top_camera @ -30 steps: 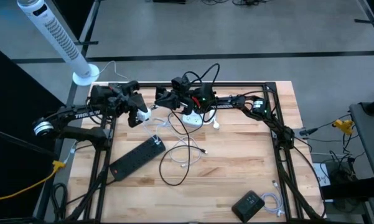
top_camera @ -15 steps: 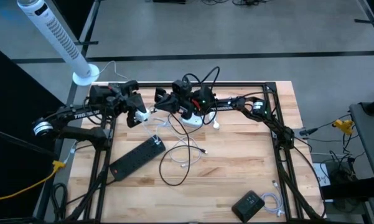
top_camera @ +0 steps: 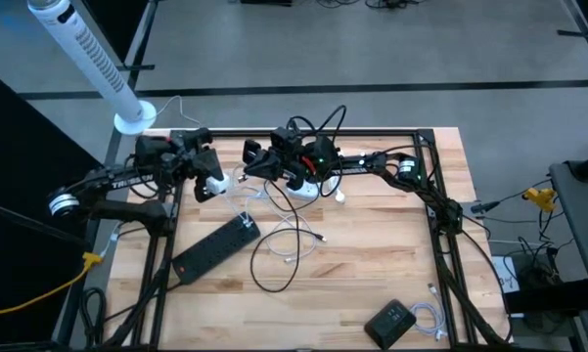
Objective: Insert USB
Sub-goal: Insert the black charger cable into the white charger adapter
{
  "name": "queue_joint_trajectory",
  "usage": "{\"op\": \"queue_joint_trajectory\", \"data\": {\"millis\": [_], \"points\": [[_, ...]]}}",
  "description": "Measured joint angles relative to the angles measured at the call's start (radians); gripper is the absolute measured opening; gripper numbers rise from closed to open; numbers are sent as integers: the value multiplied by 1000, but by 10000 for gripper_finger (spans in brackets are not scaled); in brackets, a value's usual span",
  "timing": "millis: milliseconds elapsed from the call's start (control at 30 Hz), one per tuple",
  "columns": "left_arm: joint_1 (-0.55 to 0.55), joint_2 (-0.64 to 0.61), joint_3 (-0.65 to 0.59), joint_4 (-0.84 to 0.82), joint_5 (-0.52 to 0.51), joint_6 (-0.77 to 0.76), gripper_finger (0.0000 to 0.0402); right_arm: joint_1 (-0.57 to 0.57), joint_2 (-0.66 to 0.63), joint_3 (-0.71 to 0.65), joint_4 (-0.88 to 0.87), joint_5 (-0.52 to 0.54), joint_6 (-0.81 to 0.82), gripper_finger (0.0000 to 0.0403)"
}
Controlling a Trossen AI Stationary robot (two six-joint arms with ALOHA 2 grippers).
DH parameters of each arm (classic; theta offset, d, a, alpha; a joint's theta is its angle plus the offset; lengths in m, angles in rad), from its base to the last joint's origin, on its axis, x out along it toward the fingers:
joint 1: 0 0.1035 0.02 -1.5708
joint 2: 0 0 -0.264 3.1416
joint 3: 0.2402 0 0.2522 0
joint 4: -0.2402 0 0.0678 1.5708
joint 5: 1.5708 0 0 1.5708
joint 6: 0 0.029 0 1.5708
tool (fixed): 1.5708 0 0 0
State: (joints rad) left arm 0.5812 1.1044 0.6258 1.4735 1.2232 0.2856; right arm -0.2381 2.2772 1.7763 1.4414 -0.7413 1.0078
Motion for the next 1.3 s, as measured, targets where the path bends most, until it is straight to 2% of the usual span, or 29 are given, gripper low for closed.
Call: {"op": "queue_joint_trajectory", "data": {"millis": [1000, 1167, 1300], "points": [[0, -103, 0, -18, 0, -160, 143, 5, 0, -5, -51, -71, -28, 14], [-4, -133, -25, -18, 29, -180, 143, -3, 0, -12, -46, -78, -39, 14], [-52, -154, -66, -22, 31, -247, 143, -23, 0, -49, -48, -74, -91, 14]]}}
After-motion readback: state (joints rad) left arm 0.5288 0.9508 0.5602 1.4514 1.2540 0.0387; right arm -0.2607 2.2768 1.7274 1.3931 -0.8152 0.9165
